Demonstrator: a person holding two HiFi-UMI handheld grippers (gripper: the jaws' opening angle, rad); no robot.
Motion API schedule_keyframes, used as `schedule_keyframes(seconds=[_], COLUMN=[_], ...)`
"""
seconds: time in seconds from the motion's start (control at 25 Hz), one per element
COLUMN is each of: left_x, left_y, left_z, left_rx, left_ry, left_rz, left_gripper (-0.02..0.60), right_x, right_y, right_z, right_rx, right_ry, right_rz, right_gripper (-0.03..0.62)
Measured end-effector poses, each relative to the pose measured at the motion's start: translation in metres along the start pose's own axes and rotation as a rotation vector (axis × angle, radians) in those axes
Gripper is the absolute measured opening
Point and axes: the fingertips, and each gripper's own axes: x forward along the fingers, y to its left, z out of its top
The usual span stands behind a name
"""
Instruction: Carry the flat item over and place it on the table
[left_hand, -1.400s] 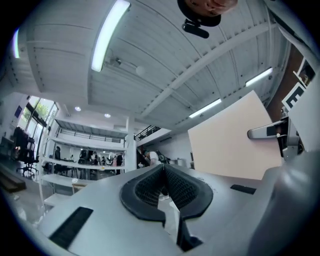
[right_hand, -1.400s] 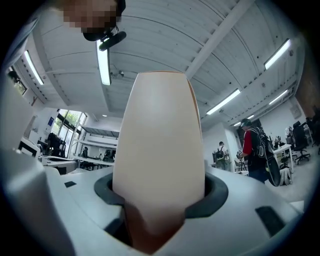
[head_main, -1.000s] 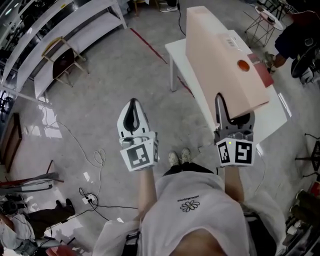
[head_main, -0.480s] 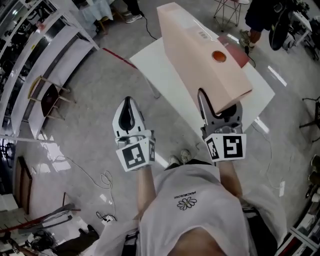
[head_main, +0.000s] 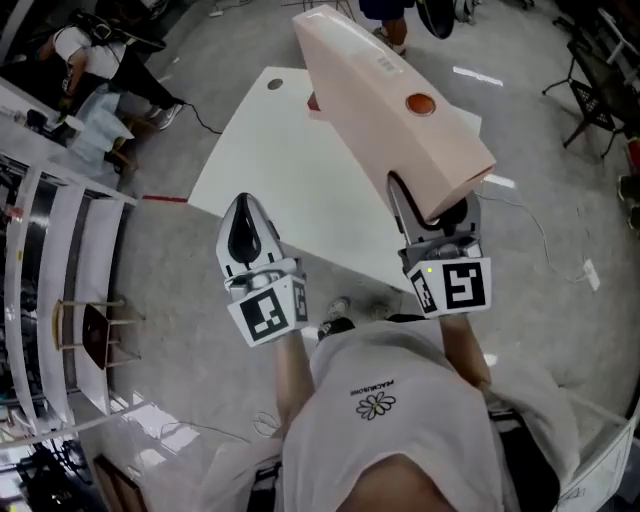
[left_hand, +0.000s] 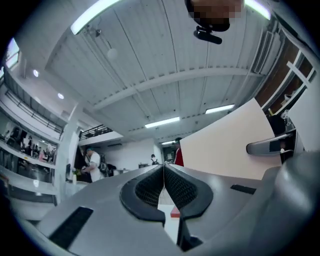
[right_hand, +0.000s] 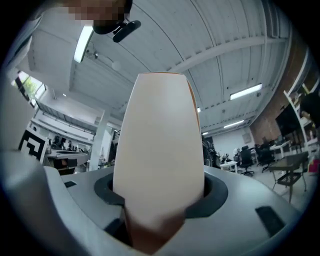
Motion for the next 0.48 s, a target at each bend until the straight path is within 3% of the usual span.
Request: schedule_keyframes(seconds=[0.2, 0.48], left_x=[0.035, 0.059], left_y=[-0.032, -0.037], left_z=[-0.007, -0.015], left_rx=[-0.014, -0.040], left_ry=[-0.018, -0.036], left_rz=[-0.186, -0.351], left_gripper=[0.015, 0.015], right_x=[-0.016, -0.036], right_y=[-0.024, -0.010], right_z=[0.001, 0.004], right_rx=[-0.089, -0.171], right_ry=[-0.004, 0.015], right_rz=[-0.192, -0.371], right_gripper=[0.290, 0.290])
